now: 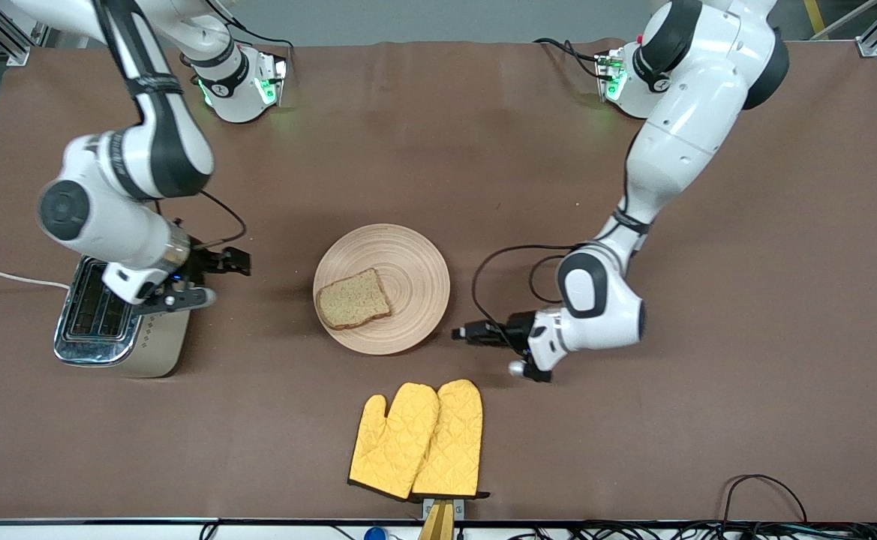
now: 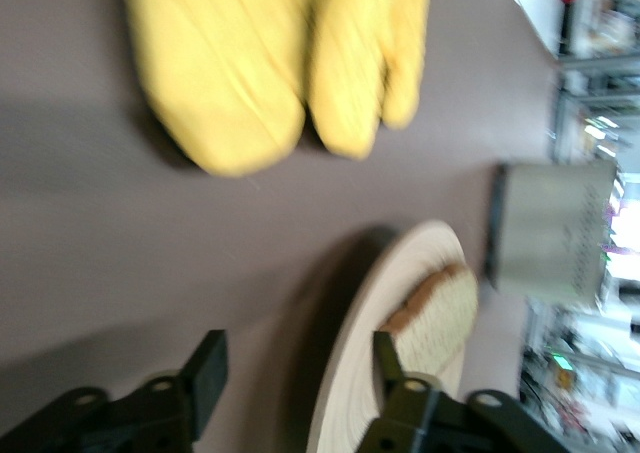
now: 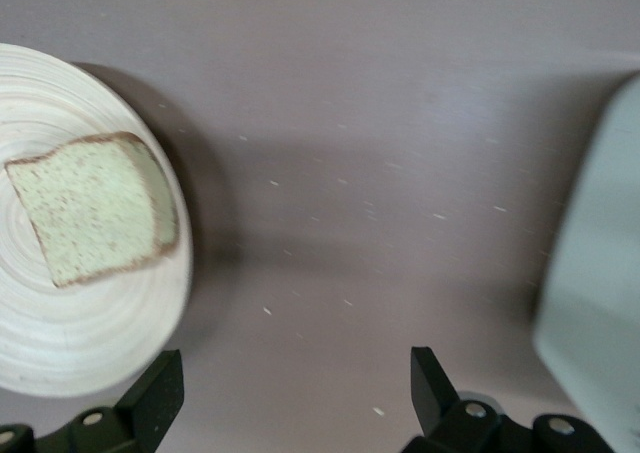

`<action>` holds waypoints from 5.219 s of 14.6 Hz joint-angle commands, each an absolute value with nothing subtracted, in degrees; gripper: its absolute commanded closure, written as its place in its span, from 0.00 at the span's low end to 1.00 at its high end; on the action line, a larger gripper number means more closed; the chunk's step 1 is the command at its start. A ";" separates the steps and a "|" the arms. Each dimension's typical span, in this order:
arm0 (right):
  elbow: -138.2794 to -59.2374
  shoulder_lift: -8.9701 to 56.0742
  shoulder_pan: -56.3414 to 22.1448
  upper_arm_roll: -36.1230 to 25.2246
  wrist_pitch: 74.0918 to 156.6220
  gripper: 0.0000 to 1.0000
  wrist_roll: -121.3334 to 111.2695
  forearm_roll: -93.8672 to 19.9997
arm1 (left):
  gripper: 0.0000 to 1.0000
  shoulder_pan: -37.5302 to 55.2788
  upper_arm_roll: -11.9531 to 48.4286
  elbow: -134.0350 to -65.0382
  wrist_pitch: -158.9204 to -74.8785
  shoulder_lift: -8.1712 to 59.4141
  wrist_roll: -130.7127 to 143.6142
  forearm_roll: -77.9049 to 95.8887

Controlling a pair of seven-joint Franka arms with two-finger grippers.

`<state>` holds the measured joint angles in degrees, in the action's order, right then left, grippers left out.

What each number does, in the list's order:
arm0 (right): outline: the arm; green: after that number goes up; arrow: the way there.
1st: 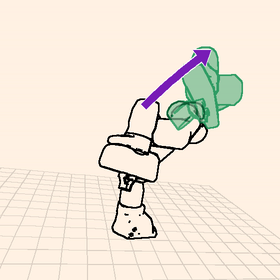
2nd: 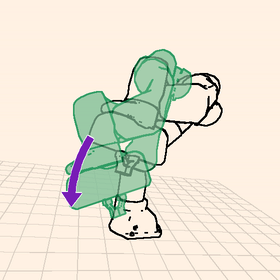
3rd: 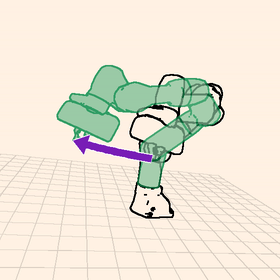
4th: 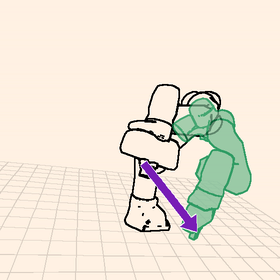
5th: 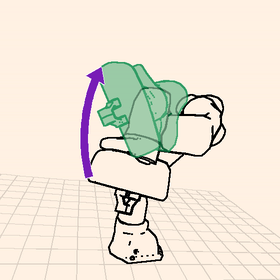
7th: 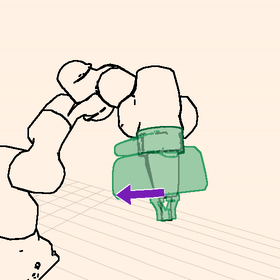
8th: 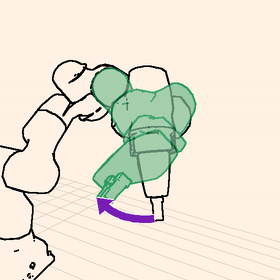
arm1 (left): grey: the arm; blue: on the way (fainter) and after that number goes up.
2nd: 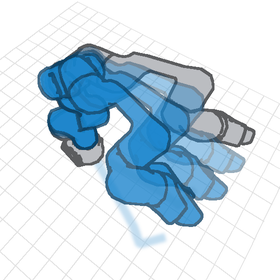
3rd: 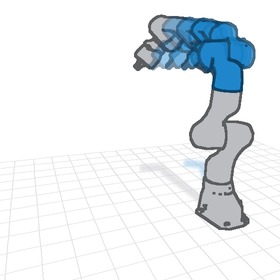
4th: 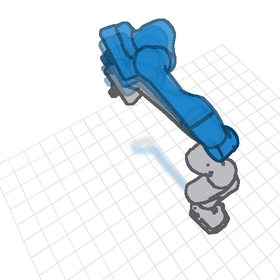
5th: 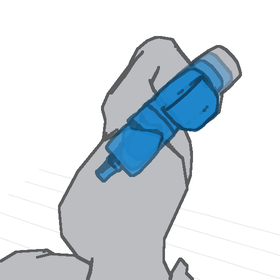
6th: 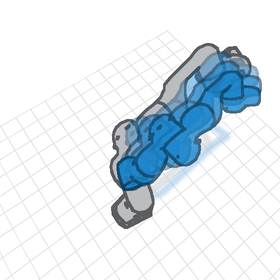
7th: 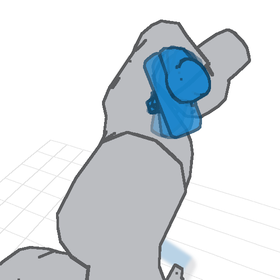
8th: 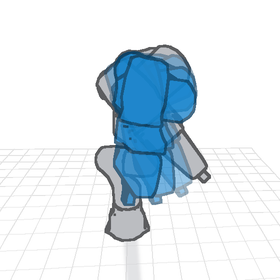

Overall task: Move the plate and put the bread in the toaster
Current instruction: 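Withdraw the left gripper while the right gripper reaches the bread slice, then close the right gripper on the edge of the bread slice, then lift the bread with the right gripper and carry it over the toaster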

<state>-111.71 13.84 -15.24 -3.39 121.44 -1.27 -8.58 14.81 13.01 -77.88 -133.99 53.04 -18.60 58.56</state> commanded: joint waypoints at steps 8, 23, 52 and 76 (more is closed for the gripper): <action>-109.86 24.35 -23.20 -4.04 134.03 0.07 1.85 -19.34 | 0.00 3.70 7.65 -78.22 -122.46 32.63 11.95 14.47; -109.34 28.74 -26.54 -4.13 139.57 0.47 2.90 -19.07 | 0.00 -4.75 4.31 -87.45 -89.83 0.00 5.80 -2.55; -98.53 20.58 -26.72 -8.96 106.29 1.00 21.00 -3.37 | 0.00 -5.19 5.01 -85.61 -86.31 0.26 2.20 -2.02; -102.66 11.60 -21.90 -8.96 93.15 1.00 40.61 52.20 | 0.00 -7.56 4.66 -84.11 -86.48 2.46 3.07 4.13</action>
<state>-100.16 13.62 -23.59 -9.72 90.94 39.08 49.91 -7.08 4.86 -85.50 -87.35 1.91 3.34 2.46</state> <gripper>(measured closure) 0.969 0.000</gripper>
